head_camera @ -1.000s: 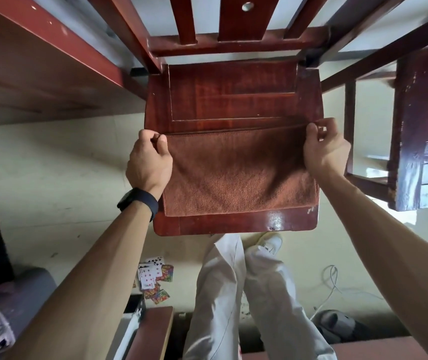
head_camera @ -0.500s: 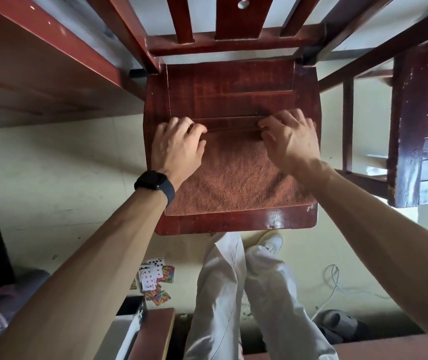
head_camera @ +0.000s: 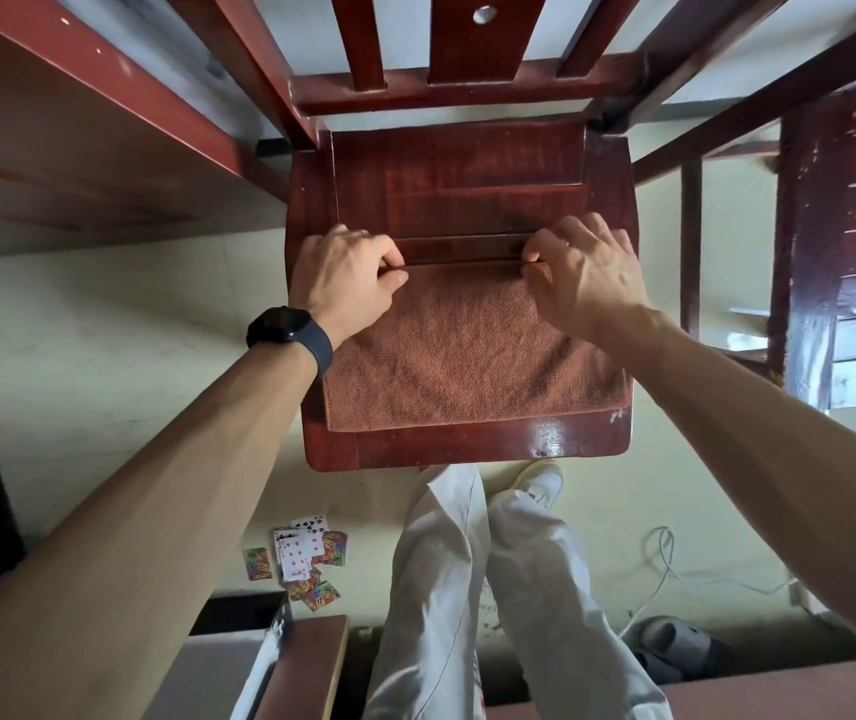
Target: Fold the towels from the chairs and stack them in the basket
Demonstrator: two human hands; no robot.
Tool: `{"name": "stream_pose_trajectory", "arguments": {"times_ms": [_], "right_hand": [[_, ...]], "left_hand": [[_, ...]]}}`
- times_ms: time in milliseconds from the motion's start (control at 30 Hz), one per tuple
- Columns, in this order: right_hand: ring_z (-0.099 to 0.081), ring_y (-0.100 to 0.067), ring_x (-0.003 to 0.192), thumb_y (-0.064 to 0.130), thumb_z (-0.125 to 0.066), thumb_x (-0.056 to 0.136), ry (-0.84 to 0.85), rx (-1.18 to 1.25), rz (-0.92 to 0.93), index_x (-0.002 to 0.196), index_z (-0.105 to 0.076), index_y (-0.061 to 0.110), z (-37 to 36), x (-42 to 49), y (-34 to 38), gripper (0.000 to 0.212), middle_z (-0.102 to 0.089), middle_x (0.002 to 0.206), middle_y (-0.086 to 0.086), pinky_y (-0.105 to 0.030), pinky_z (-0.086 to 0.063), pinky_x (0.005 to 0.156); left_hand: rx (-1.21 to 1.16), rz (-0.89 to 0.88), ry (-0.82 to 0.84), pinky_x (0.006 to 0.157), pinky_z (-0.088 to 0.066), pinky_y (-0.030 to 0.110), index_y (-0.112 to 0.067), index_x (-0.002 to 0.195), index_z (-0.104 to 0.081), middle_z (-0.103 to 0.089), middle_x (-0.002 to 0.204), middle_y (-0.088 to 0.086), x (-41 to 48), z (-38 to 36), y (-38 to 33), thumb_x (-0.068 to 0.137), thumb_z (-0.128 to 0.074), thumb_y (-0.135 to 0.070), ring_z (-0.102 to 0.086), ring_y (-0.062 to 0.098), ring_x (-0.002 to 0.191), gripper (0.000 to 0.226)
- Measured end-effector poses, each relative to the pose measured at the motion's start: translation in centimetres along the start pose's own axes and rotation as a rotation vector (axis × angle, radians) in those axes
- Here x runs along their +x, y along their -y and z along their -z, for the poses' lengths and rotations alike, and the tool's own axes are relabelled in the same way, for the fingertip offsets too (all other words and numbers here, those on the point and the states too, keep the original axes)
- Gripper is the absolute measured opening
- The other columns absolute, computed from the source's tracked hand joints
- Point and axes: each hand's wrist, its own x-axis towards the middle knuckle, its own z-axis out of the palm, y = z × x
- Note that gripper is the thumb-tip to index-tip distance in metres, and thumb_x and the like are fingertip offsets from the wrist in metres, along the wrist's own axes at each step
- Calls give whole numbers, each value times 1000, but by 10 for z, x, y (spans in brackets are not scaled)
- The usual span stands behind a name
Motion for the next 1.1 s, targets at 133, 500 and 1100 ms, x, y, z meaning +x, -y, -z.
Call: {"name": "stream_pose_trajectory", "arguments": {"times_ms": [133,500,1100], "right_hand": [[-51,-34,107,34,-43,100,6,72,-45,110,-60,21,-1,3,-3,24,-61,109,-7,-49,-43,90],[-52,-34,112,31,-47,93,-186,99,-124,120,-59,17,-10,-6,5,32,-60,119,-9,-49,-40,95],[0,-21,156,57,-22,104,-138,72,-441,160,-7,33,-70,-48,-5,62,-2,169,1,-67,-1,119]], "left_hand": [[-27,23,-5,86,-48,40,-24,100,-74,-76,99,3,1,5,0,94,-60,-32,-64,30,98,17],[64,-40,-167,87,-44,43,-19,117,-59,-60,112,6,-15,-8,-1,89,-55,-29,-56,29,103,30],[150,478,-219,116,-16,65,-29,159,-16,-8,165,17,-70,-93,-15,99,-29,-58,-7,45,150,67]]}}
